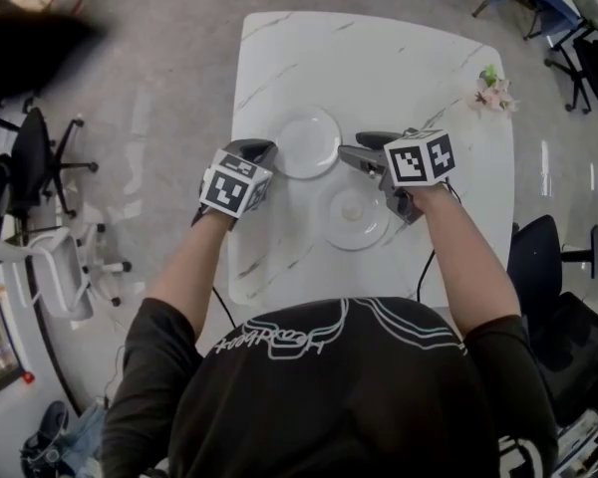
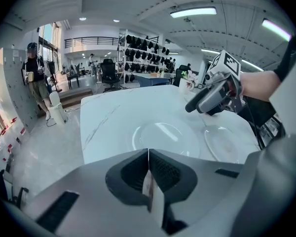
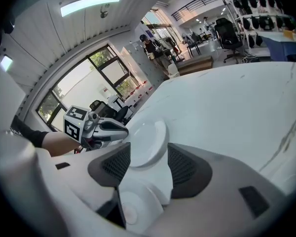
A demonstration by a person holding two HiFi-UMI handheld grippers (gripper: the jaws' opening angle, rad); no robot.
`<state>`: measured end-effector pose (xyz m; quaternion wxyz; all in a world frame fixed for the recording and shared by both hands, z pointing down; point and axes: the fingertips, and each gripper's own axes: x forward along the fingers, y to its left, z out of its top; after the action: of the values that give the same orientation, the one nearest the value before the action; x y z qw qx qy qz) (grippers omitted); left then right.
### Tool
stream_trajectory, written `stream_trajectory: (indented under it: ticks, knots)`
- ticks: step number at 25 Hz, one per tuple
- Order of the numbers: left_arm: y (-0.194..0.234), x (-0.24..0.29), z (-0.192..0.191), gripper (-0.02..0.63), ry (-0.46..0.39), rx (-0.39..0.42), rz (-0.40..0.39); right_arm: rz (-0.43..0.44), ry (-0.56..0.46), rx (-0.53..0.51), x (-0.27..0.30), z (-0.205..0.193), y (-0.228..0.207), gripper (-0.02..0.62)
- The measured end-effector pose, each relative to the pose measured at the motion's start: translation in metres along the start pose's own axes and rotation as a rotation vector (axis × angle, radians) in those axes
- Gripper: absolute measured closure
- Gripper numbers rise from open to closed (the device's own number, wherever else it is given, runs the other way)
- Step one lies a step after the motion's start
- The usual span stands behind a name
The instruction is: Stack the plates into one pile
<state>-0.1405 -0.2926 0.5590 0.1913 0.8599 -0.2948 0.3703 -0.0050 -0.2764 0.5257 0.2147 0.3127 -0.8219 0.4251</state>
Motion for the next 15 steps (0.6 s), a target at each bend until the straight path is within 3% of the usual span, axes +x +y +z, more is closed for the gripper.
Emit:
stream_trajectory:
  ticks: [15]
  knots:
    - [0.004,0.003,-0.006,0.581,0.015,-0.014,-0.006,0.043,0.000,0.032,0.011,0.013,0.012,0.344]
